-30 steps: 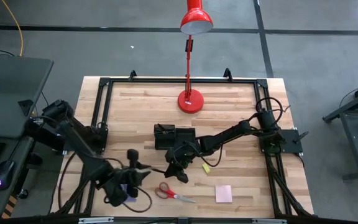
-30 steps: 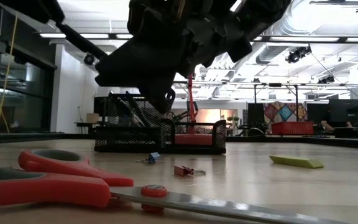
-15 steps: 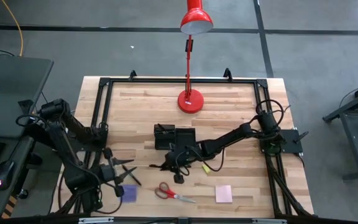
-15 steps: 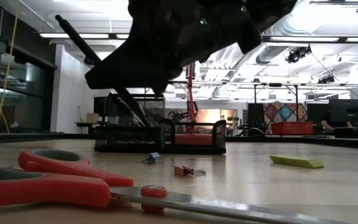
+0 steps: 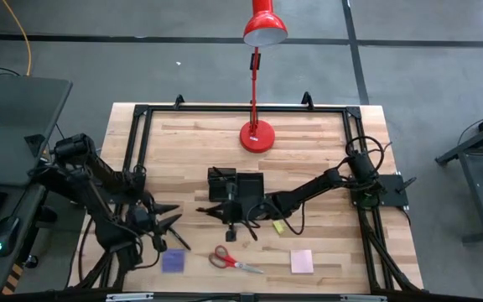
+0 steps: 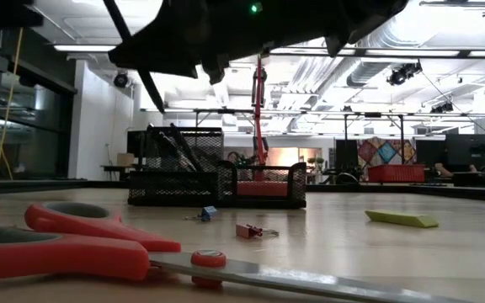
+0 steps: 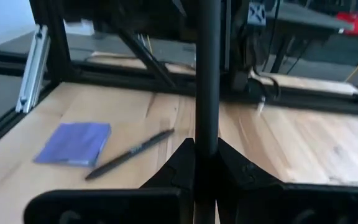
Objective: Pick and place office supplies into organizer
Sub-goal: Put the black pen into the desk organizer
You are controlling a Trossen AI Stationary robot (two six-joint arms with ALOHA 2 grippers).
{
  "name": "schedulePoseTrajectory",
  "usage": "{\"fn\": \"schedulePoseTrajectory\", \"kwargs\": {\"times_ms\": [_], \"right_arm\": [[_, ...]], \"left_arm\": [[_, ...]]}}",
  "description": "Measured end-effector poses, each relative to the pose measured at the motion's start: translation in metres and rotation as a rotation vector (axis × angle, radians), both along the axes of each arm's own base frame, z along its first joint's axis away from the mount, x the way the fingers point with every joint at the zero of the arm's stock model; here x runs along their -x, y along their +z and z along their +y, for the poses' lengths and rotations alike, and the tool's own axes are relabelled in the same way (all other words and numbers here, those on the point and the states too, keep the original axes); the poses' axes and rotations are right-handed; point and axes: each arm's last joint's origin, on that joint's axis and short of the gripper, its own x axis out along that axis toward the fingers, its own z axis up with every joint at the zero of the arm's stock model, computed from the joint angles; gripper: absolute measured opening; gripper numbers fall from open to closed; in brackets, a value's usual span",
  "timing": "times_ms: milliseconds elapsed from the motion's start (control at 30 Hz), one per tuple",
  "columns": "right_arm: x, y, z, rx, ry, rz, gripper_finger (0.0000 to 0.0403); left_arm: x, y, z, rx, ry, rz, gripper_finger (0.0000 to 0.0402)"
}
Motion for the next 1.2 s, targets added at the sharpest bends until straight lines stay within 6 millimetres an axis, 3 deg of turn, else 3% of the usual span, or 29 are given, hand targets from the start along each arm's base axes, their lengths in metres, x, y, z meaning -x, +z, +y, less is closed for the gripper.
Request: {"fn": "schedulePoseTrajectory", "kwargs": {"times_ms": [267,667,900,1200], "right_arm": [[0.0,0.001,-0.001,0.0,-0.025,-0.016,0.0016],[0.002,0.004,0.009,0.008,-0.019,-0.043,0.0017],[0.004,0.005,0.015,0.008,-0.003,-0.048,0.0018],[0.004,0.005,0.016,0.013,0.0,-0.047,0.0018]], "left_arm": [[-0.009,0.002,0.002,0.026,0.042,-0.016,0.0131],[-0.032,0.024,-0.055,-0.096,-0.047,0.118,0.0131],[-0.035,0.02,-0.057,-0.227,-0.133,0.279,0.0131],[-0.042,0.016,-0.051,-0.198,-0.096,0.242,0.0131]]}}
